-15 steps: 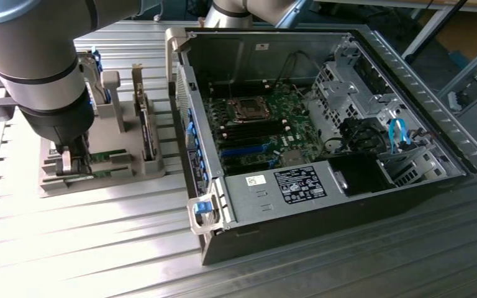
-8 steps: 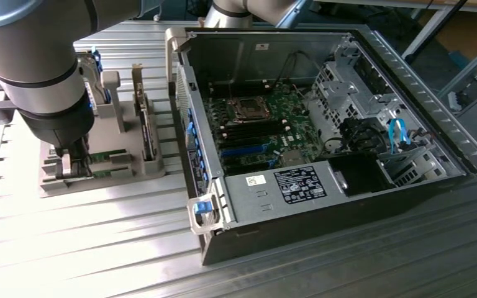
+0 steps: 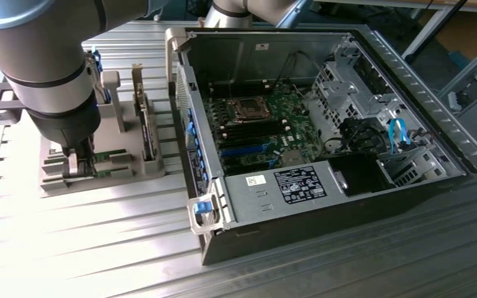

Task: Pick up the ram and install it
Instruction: 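Pick up the ram and move it above insertion slot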

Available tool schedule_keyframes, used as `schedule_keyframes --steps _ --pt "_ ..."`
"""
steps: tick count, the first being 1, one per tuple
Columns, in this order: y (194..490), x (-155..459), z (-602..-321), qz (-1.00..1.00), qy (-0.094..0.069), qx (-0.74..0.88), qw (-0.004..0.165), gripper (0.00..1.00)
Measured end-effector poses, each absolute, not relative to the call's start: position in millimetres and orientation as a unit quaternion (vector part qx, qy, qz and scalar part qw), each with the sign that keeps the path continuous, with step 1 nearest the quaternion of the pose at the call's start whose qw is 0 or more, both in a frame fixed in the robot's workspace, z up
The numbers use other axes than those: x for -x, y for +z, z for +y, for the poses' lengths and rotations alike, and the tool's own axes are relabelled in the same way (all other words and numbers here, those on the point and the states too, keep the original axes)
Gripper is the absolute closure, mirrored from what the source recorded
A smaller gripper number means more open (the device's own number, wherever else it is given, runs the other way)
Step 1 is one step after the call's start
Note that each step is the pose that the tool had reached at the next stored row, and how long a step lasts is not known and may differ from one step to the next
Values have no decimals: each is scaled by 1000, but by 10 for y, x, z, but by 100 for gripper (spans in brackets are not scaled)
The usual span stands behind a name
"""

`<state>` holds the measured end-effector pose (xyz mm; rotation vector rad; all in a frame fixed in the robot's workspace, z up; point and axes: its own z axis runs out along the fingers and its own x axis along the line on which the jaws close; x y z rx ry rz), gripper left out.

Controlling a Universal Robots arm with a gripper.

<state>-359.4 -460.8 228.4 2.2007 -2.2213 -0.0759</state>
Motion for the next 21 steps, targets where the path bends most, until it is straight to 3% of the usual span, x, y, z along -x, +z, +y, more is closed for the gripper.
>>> schedule_keyframes --steps 21 --pt "2166 3449 -4612 -710 -24 -704 7 70"
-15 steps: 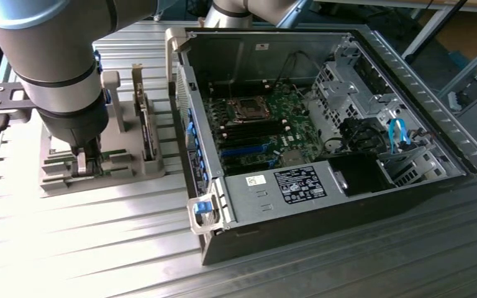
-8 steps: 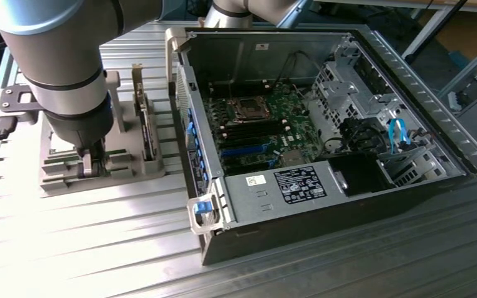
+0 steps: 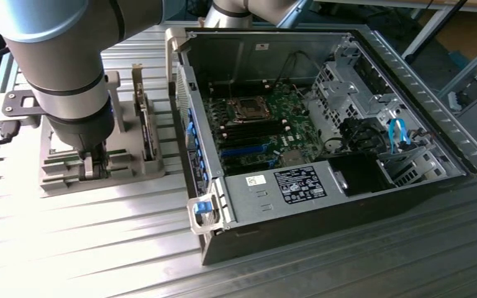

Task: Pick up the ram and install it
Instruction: 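Pick up the ram and move it above insertion slot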

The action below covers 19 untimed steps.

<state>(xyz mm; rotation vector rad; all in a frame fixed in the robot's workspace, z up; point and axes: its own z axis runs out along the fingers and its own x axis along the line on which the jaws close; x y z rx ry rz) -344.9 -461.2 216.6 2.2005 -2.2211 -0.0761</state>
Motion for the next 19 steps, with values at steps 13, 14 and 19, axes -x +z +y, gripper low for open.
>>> schedule_keyframes --steps 13,14,19 --pt "2164 3448 -4574 -710 -24 -704 7 70" --pt "2164 3448 -4574 -710 -24 -704 7 70" --pt "2126 3448 -4574 -710 -24 -704 7 70"
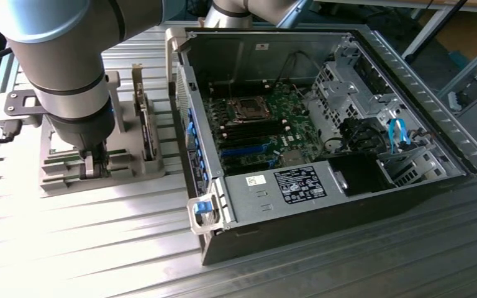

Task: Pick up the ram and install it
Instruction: 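Pick up the ram and move it above insertion slot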

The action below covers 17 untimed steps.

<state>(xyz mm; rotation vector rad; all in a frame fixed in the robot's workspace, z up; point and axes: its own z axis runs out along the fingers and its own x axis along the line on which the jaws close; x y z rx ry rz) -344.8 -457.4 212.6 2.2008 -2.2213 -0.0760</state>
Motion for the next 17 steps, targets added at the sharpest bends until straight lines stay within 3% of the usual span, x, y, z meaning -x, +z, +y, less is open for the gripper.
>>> schedule_keyframes --steps 17 --pt "2081 3448 -4588 -710 -25 -704 7 70"
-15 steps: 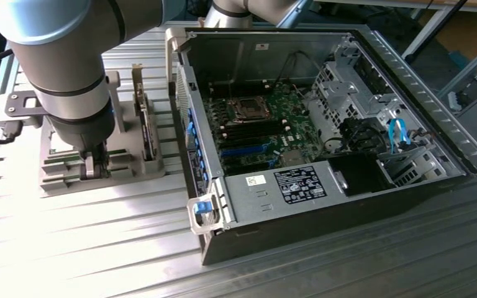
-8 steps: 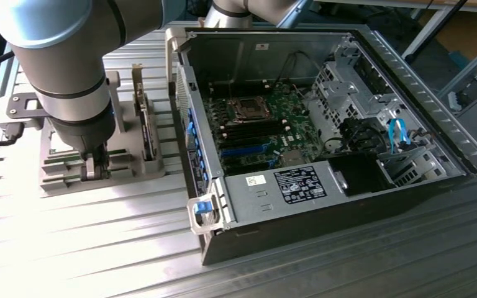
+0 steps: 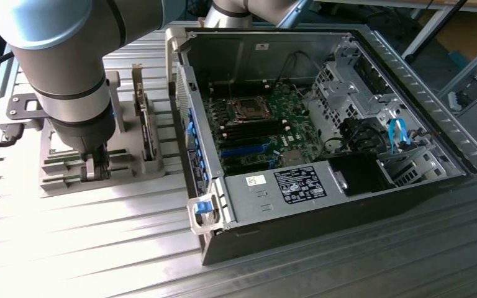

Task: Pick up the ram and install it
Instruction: 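Pick up the ram and move it above insertion slot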

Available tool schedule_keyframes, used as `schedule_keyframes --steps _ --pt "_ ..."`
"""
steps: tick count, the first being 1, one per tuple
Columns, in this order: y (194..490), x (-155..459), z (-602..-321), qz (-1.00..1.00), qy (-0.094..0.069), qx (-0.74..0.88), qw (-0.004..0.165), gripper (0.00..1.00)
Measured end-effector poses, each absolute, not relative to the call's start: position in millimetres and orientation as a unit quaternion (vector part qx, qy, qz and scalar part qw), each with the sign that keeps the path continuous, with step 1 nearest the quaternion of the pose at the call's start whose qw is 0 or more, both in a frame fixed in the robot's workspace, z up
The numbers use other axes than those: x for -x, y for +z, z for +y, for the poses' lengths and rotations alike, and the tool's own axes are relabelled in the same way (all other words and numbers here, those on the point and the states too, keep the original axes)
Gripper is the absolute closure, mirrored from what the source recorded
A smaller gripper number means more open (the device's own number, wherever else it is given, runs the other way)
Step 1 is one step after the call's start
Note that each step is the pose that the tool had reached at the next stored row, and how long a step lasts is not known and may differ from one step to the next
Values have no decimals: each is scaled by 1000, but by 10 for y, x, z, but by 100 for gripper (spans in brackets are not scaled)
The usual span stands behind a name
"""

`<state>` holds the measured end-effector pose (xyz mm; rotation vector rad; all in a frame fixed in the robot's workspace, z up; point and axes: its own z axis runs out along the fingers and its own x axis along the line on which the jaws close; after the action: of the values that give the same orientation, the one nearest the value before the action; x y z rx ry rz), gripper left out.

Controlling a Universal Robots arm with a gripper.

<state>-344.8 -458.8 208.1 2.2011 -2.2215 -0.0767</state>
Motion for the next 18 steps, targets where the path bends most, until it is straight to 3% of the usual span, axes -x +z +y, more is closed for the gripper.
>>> schedule_keyframes --steps 6,7,17,18 --pt "2081 3448 -4588 -710 -25 -704 7 71" --pt "2081 3448 -4588 -710 -25 -704 7 78" --pt "2081 3448 -4588 -710 -25 -704 7 80" --pt "2081 3449 -4588 -710 -25 -704 7 87"
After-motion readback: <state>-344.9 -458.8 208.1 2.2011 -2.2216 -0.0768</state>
